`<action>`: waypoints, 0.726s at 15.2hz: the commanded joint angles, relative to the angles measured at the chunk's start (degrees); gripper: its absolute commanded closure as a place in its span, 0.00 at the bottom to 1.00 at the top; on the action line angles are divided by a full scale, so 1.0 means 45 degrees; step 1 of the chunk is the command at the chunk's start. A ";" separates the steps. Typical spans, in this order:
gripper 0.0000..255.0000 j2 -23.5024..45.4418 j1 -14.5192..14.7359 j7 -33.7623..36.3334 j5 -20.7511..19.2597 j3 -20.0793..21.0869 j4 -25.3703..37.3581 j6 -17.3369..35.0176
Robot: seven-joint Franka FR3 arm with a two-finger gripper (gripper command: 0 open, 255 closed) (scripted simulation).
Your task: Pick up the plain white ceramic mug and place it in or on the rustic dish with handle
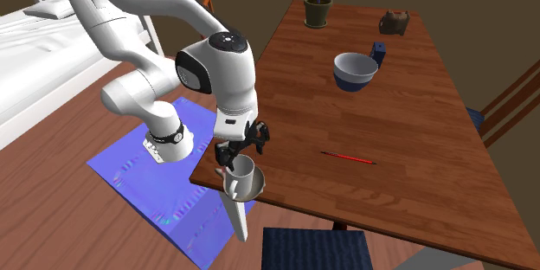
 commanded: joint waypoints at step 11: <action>0.00 -0.0732 0.0054 -0.0059 0.0060 -0.0060 0.0867 -0.1610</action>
